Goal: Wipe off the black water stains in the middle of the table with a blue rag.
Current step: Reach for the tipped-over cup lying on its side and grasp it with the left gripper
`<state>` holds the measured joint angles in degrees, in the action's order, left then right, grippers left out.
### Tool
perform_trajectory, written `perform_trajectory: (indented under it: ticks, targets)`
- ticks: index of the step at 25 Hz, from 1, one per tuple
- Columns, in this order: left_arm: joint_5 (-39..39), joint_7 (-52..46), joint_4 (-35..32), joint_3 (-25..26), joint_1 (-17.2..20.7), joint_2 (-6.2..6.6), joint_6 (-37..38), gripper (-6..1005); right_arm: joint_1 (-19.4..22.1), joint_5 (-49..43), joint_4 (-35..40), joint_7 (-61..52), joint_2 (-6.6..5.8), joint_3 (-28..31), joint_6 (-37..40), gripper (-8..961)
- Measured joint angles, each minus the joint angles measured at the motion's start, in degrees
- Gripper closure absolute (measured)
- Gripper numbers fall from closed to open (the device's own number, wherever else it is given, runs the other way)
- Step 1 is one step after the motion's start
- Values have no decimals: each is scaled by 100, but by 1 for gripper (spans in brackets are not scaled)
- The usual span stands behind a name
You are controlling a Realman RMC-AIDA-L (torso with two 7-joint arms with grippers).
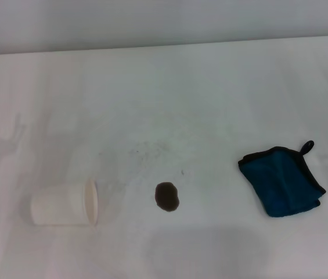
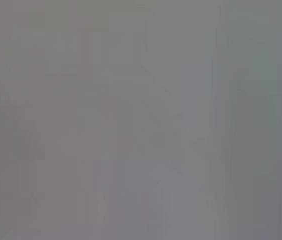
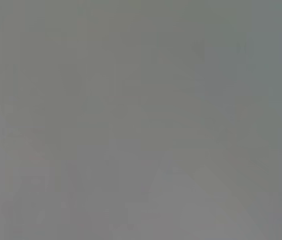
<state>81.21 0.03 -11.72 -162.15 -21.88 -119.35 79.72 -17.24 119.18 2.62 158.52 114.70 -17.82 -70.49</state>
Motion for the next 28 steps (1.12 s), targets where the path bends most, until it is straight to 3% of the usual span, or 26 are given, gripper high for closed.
perform_trajectory:
  ticks: [6, 20, 23, 28]
  targets:
    - [288, -289, 9, 0, -88, 15, -29, 123, 29, -1, -23, -1, 0, 9, 1, 179]
    - [170, -260, 259, -63, -156, 61, 256, 123, -11, -45, -33, -5, 0, -48, 84, 179]
    - [19, -573, 467, -64, -159, 82, 508, 123, -16, -53, -38, -4, 0, -55, 121, 179]
    - [-625, -2292, 1478, -62, -271, 102, 674, 124, -16, -61, -82, -26, 7, -81, 154, 179]
